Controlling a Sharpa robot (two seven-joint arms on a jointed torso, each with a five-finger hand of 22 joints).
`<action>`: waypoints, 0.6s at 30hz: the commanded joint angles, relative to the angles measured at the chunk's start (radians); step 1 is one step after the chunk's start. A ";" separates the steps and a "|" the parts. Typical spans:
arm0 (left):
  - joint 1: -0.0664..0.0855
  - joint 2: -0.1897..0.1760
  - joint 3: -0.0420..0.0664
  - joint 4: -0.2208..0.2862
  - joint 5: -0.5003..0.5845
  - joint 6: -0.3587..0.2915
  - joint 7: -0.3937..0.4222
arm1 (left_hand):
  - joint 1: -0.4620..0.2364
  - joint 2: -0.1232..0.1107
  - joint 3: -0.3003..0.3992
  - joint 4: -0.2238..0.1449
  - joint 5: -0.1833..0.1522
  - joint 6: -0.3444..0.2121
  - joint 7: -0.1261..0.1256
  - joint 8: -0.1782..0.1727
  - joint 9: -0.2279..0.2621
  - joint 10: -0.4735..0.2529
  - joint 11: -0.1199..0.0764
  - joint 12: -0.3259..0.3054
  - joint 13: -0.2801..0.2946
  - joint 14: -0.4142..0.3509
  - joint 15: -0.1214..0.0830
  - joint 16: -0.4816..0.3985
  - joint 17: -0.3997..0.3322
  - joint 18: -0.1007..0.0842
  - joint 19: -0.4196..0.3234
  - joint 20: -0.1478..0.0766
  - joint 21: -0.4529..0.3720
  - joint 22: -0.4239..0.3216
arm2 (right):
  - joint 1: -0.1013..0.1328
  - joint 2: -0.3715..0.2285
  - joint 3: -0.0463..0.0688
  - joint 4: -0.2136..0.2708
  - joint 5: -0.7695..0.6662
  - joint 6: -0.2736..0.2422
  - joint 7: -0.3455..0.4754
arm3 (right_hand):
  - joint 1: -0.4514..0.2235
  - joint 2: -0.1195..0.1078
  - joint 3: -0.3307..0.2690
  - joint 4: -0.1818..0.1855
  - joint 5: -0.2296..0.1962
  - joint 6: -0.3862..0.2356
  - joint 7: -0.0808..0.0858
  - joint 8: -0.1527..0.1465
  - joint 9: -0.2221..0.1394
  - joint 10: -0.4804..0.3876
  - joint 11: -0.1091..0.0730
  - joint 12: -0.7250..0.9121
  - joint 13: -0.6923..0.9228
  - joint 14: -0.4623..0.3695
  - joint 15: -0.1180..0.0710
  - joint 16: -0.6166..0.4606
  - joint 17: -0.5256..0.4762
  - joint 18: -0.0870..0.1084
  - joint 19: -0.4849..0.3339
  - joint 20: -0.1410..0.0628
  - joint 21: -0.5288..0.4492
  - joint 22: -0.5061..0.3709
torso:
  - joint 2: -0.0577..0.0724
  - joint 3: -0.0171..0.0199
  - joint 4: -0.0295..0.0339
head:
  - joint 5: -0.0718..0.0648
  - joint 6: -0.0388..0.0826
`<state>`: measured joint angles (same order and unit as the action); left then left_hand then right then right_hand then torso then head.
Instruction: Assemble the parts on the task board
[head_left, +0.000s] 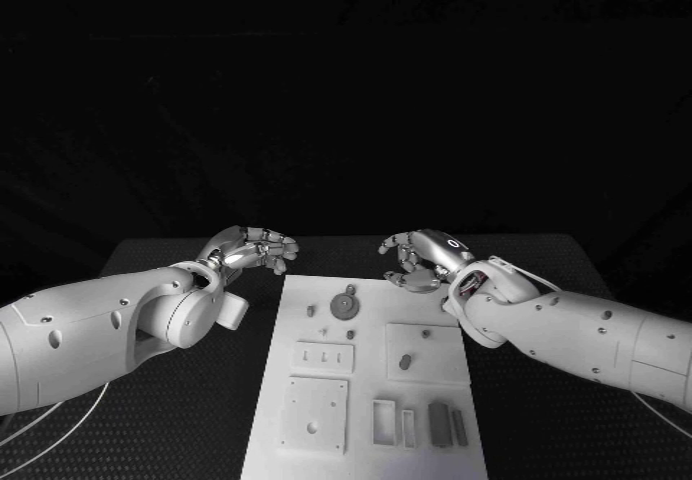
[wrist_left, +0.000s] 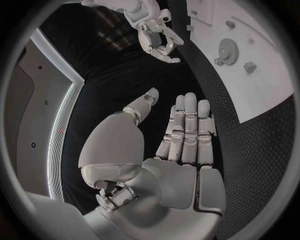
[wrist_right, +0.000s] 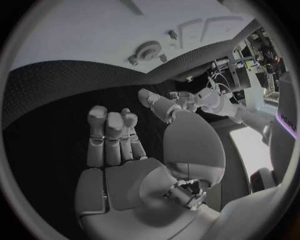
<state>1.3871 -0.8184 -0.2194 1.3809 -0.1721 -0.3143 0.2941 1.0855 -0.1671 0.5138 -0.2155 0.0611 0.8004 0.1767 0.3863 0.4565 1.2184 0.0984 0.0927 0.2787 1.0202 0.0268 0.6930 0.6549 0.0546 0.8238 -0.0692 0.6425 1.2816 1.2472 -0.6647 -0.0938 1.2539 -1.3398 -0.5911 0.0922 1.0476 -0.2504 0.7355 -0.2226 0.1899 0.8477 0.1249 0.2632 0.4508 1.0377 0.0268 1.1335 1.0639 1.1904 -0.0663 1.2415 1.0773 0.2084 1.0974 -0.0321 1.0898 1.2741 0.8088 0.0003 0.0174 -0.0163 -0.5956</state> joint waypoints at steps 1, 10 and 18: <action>0.001 0.001 0.001 -0.007 -0.001 0.015 0.015 | -0.006 -0.006 0.003 -0.002 -0.007 0.000 0.002 -0.004 0.003 0.010 0.000 -0.003 0.003 -0.008 0.002 0.004 -0.001 0.008 -0.006 -0.001 0.006 -0.002 | 0.000 -0.043 0.010 0.008 0.242 0.105 0.142 | -0.003 0.014 -0.047 -0.010 -0.022 0.021 0.036 -0.002 -0.002 -0.081 0.021 0.003 0.000 -0.014 0.006 0.001 0.002 0.053 -0.025 0.002 -0.001 0.003 | -0.004 0.0035 -0.0075 | -0.006 0.005; -0.001 0.010 0.000 -0.028 -0.002 0.028 0.017 | -0.007 -0.006 0.000 -0.005 -0.008 0.010 -0.002 -0.002 0.010 0.027 -0.007 0.003 0.012 -0.009 0.003 0.004 -0.003 0.008 -0.008 0.000 0.007 -0.003 | 0.000 -0.148 0.016 -0.047 0.315 0.244 0.170 | -0.021 0.047 -0.213 -0.060 -0.042 0.001 0.026 -0.004 -0.004 -0.120 0.014 0.000 -0.001 -0.054 0.000 -0.003 0.007 0.053 -0.073 0.015 -0.009 0.008 | -0.016 0.0145 -0.0297 | -0.009 0.009; -0.013 0.015 0.000 -0.031 -0.002 0.038 0.019 | -0.006 -0.006 -0.002 -0.008 -0.008 0.009 -0.002 -0.005 0.012 0.017 -0.003 -0.004 0.012 -0.011 0.003 0.003 -0.004 0.008 -0.010 0.000 0.008 -0.003 | -0.012 -0.191 0.016 -0.099 0.324 0.297 0.164 | -0.009 0.049 -0.250 -0.063 -0.043 -0.008 0.021 -0.004 -0.005 -0.134 0.010 -0.005 -0.005 -0.069 -0.003 -0.009 0.006 0.053 -0.090 0.023 -0.019 0.006 | -0.019 0.0304 -0.0369 | -0.009 0.004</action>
<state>1.3752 -0.8046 -0.2206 1.3503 -0.1724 -0.2999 0.2971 1.0855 -0.1671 0.5110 -0.2184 0.0571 0.8039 0.1731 0.3864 0.4678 1.2369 0.0912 0.0927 0.2896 1.0166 0.0304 0.6930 0.6528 0.0542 0.8238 -0.0692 0.6464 1.2792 1.2402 -0.8565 -0.0778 1.1571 -1.0429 -0.3611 0.2339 1.0270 -0.2024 0.4883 -0.2858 0.1471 0.8255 0.1324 0.2632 0.4466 1.0143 0.0281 1.1336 1.0602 1.1232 -0.0642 1.2373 1.0842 0.2085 1.0121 -0.0108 1.0723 1.2813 0.7917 0.0225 -0.0154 -0.0251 -0.5904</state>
